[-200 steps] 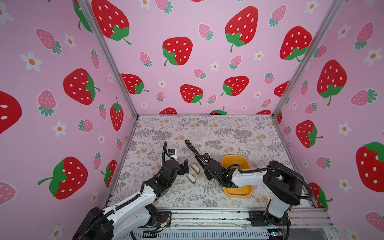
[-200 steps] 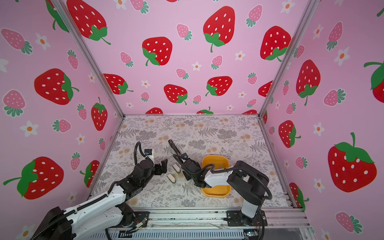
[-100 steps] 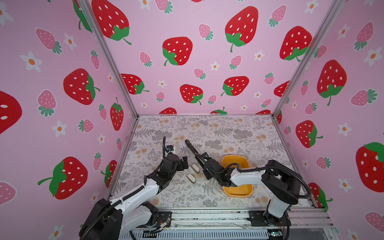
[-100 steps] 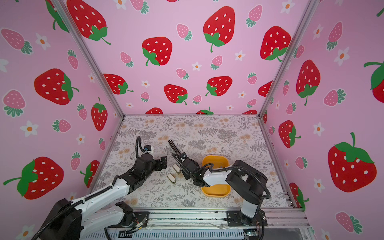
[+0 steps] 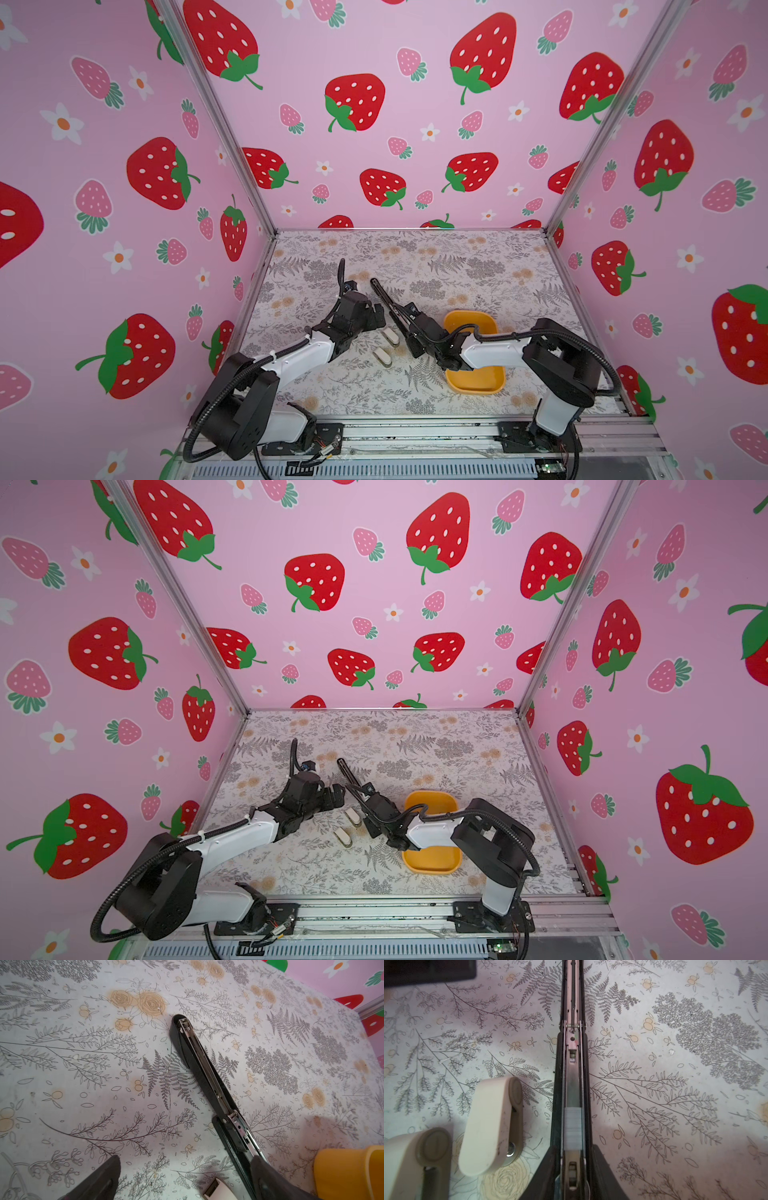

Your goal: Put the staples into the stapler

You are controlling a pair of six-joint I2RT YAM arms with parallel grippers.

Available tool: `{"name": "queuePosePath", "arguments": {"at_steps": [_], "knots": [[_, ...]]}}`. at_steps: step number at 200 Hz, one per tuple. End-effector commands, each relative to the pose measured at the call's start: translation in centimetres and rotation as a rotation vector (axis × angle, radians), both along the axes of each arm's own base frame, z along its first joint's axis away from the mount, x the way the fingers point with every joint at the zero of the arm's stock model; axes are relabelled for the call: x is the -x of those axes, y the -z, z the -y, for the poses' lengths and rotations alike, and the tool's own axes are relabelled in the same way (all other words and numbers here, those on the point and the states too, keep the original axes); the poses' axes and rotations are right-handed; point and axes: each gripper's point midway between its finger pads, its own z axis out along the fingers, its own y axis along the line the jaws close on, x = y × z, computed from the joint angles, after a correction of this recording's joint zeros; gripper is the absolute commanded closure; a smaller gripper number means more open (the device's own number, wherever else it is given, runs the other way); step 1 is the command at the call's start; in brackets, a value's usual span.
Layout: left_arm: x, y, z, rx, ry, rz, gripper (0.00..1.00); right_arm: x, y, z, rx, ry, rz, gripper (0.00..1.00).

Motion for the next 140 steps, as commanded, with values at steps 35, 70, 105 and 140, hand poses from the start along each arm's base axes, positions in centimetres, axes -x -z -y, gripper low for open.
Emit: {"name": "queuePosePath", "arguments": {"at_steps": [35,70,105,140], "knots": [[-2.0,0.2,1.8,0.068,-0.005,-0.045,0.01,0.1,0.8,-0.4,-0.049,-0.006,-0.069,0.85],[-3.2,0.5,2.8,0.081,-0.002,-0.07,0.01,0.0,0.1,-0.8,-0.151,-0.02,-0.128,0.91],[-5.2,1.3,3.9,0.088,-0.005,-0.114,0.01,-0.2,0.0,-1.2,-0.183,-0.025,-0.163,0.96],[-7.2,2.5,4.4,0.119,-0.025,-0.155,0.01,-0.4,0.1,-1.3,-0.187,-0.027,-0.173,0.98]]}}
